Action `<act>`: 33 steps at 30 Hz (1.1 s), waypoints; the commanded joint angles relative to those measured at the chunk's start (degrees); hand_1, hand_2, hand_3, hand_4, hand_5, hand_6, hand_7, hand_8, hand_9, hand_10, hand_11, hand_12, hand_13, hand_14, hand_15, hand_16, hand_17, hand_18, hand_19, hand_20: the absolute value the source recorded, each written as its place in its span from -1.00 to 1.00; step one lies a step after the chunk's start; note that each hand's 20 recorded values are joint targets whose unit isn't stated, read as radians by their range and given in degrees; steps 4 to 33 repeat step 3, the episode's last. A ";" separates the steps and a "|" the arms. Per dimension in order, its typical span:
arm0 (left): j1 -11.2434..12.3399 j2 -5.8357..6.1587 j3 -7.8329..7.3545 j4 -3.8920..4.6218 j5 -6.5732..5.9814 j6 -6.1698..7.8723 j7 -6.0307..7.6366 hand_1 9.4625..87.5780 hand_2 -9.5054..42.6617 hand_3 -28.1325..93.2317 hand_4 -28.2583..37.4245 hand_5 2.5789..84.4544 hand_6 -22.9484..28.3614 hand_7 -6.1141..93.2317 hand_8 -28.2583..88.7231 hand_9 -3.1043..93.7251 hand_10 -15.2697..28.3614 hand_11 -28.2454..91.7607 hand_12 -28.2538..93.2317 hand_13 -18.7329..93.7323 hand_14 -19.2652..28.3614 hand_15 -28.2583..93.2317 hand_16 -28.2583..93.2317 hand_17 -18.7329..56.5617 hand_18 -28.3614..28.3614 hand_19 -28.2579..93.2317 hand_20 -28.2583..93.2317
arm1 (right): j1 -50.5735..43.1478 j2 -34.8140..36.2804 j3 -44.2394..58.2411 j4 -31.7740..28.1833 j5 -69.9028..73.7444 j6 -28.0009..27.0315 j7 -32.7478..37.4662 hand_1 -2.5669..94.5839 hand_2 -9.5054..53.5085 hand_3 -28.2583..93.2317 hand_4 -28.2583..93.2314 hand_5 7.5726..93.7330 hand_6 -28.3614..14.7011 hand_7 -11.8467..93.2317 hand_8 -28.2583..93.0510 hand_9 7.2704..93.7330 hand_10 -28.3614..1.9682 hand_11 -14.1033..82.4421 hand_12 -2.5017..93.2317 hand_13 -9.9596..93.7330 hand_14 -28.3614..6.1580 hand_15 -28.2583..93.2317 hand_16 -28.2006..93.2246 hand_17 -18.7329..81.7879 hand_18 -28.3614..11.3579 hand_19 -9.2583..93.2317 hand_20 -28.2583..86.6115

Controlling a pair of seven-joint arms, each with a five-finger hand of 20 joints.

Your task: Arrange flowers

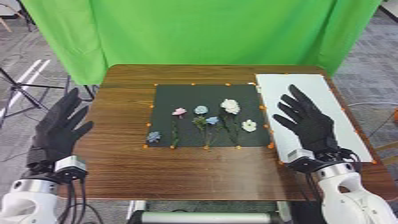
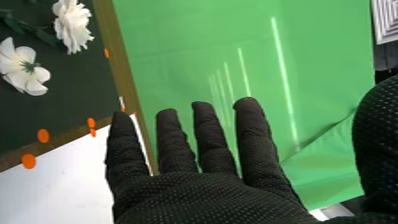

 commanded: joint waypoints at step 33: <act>-0.47 -1.32 1.18 0.31 0.96 -0.85 -1.33 -0.67 -0.81 0.59 -1.00 -0.60 -0.09 -0.49 -0.68 -0.65 0.05 -0.41 -0.15 -0.48 0.29 -0.41 -0.37 -0.91 0.78 0.05 -0.43 | -1.78 0.59 -0.91 -1.74 1.03 3.53 -3.22 -0.69 -0.85 0.82 -0.94 -0.56 0.22 -0.60 -0.66 -0.56 0.22 -0.72 -0.45 -0.48 0.05 -0.64 0.06 -0.69 -0.45 -0.33 -0.22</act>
